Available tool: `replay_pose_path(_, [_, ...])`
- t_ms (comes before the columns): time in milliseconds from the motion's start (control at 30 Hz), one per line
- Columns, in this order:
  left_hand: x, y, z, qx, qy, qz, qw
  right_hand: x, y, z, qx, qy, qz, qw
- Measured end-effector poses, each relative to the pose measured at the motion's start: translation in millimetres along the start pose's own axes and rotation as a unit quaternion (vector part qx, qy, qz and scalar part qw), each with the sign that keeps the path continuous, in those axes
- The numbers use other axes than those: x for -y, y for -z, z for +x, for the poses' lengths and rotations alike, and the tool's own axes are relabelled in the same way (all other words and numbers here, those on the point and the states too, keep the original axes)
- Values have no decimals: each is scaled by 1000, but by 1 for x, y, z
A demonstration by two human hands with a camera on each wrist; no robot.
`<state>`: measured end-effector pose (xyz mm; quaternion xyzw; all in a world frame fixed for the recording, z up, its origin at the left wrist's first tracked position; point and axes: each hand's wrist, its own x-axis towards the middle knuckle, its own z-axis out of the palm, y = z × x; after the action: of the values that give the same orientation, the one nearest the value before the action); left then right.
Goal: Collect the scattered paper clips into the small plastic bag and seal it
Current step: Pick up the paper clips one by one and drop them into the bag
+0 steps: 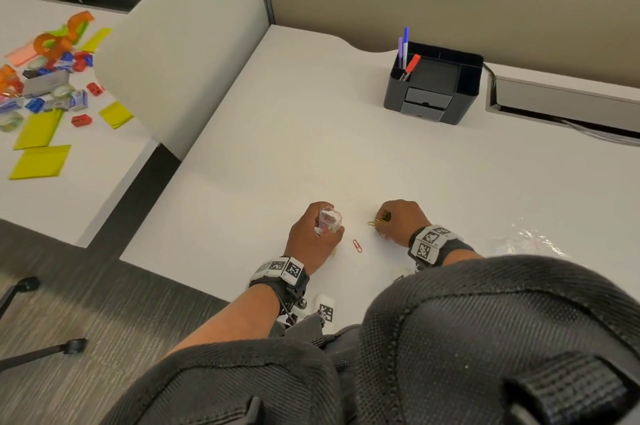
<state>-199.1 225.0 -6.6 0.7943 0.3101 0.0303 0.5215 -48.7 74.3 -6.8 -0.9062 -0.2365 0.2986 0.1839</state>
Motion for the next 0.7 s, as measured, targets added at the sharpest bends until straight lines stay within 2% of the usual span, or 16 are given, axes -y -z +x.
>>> replay_pose_path(267, [-4,-3,5,-4,-14,6,1000,1,30,-5,-23,-13,145,989])
replay_pose_path(433, [-9,-8,6,-2,-18,17,1000,33,50,-16,-19,43,216,975])
replay_pose_path(567, [-13,-12,7,4,-24,29,999,64,53,-26,-4,102,173,980])
replay_pose_path(700, [-18,-14,7,10,-32,39,999,79,45,-26,-1,149,67,987])
